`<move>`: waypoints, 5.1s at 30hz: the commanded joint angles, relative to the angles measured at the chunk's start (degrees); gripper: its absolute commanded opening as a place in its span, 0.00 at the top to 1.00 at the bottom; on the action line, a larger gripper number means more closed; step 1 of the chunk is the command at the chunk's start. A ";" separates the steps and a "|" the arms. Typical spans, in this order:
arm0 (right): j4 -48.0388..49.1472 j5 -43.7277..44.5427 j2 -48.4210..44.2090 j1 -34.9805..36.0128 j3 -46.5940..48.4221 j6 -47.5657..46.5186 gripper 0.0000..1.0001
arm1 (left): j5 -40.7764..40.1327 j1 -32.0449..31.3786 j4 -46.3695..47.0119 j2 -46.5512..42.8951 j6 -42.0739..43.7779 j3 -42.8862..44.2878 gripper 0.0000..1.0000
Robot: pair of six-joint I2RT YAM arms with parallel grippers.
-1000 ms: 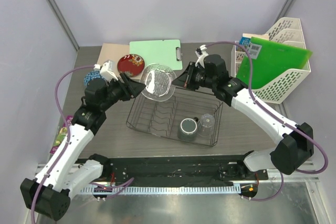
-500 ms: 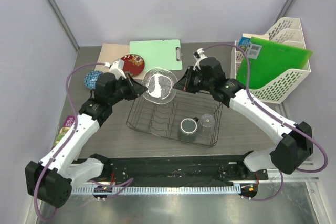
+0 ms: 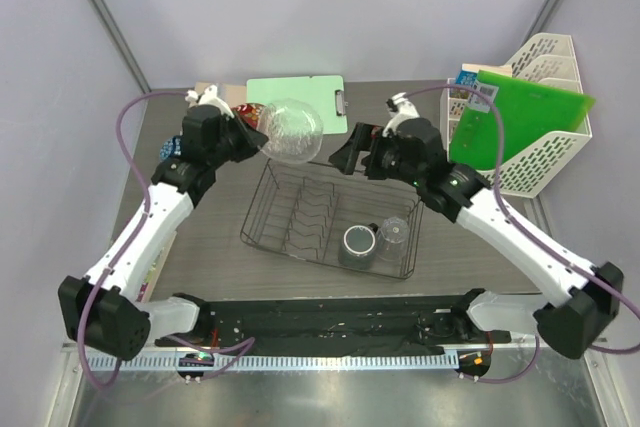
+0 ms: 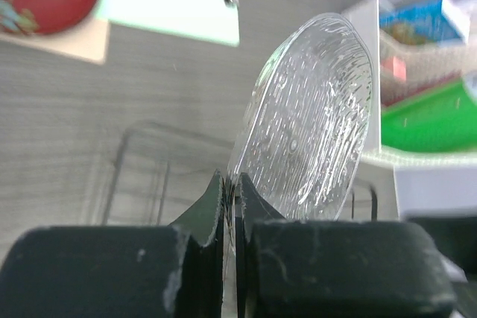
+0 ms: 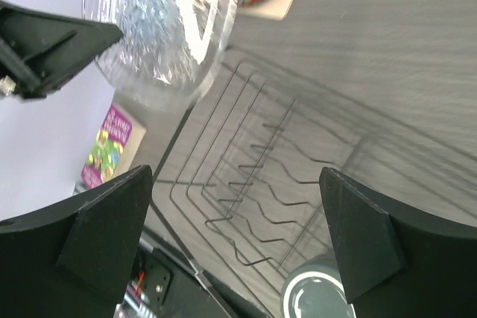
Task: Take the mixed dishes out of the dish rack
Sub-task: Place the plate at the center of the board, then pick up the cup from the dish rack.
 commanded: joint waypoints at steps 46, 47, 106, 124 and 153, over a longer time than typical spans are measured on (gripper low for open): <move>6.55 10.80 -16.56 -0.10 -20.88 -3.84 0.03 | -3.06 21.44 -5.31 54.83 -6.05 40.49 0.41; 6.55 10.80 -16.56 -0.19 -20.97 -3.67 0.03 | -2.97 21.44 -5.75 54.65 -5.79 40.76 0.39; -17.72 30.40 -21.21 11.59 -23.52 0.64 0.00 | -31.36 -42.89 -8.39 4.73 -2.09 -2.31 0.00; -12.26 31.19 -11.19 11.50 -25.72 2.31 0.01 | -32.15 -42.89 -9.53 3.85 -3.76 -4.33 0.00; -18.76 32.34 -18.48 11.50 -19.49 2.14 0.80 | -32.41 -42.89 -9.71 4.65 -5.17 -4.42 0.00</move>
